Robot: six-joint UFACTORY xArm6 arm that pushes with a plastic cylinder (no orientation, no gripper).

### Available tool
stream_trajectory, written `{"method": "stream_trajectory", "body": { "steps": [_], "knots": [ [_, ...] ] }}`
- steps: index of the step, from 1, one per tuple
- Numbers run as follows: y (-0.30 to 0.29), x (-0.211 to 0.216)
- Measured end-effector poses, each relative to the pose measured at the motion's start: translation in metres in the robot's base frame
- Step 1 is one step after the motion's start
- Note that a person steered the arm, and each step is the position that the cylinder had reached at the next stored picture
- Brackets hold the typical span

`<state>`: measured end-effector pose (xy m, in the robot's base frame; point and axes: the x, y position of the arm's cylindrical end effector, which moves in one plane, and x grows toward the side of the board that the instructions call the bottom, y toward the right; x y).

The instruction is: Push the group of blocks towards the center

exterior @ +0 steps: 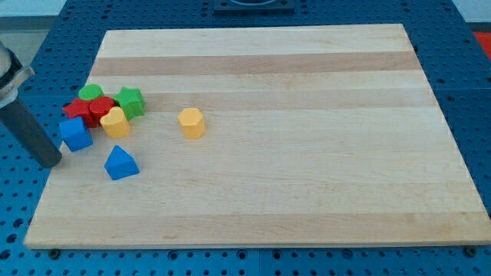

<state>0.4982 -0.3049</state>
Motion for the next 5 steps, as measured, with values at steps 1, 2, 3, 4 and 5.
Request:
{"method": "stream_trajectory", "body": {
  "steps": [1,2,3,4,5],
  "knots": [
    [0.002,-0.016],
    [0.003,-0.020],
    [0.003,-0.033],
    [0.003,-0.041],
    [0.041,-0.041]
  ]
}}
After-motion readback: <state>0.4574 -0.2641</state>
